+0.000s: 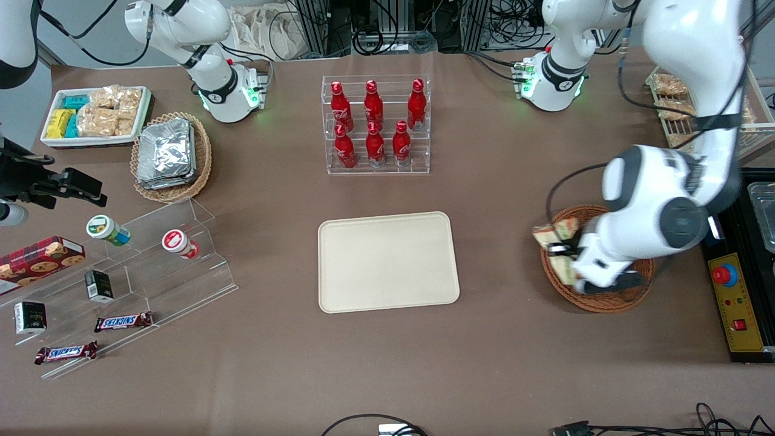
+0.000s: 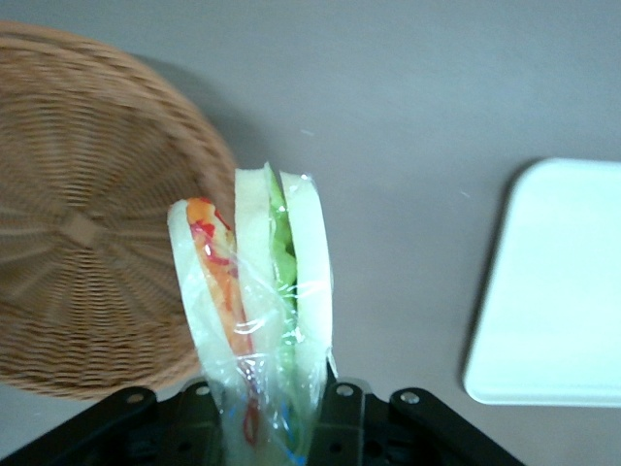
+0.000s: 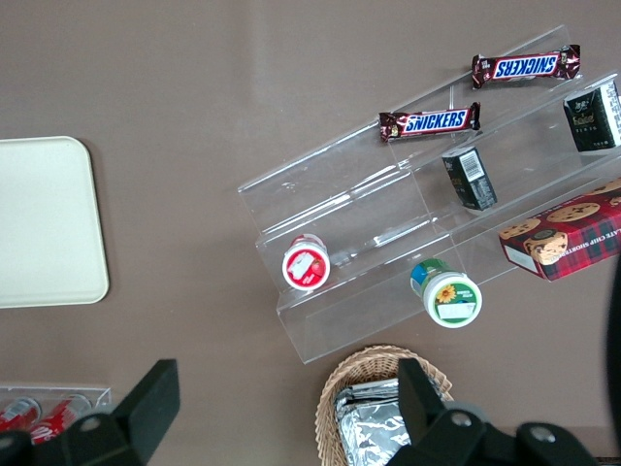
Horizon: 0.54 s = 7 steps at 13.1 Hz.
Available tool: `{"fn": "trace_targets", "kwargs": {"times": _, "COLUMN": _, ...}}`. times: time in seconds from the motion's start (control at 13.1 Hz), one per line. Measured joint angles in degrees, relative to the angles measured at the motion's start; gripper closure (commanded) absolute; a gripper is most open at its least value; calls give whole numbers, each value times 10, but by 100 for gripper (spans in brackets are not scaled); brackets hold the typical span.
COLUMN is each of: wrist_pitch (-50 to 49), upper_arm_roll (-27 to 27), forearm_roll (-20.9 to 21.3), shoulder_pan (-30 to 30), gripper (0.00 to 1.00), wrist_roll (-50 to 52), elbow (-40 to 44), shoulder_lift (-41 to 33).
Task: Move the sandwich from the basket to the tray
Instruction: 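Carry the sandwich with the left gripper over to the cream tray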
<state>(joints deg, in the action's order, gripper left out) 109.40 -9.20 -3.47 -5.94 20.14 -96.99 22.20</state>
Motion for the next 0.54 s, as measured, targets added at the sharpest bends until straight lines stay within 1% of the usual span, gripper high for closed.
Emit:
{"fn": "trace_targets", "kwargs": {"times": 0.38, "wrist_pitch": 1, "upper_arm_roll": -2, "forearm_roll": 2, "shoulder_pan": -111, "gripper": 75, "wrist_roll": 61, "elbow": 61, "shoulder_lift": 86}}
{"fn": "trace_targets", "kwargs": {"times": 0.54, "wrist_pitch": 1, "upper_arm_roll": -1, "forearm_roll": 2, "shoulder_pan": -144, "gripper": 76, "wrist_roll": 86, "elbow": 87, "shoulder_lift": 123}}
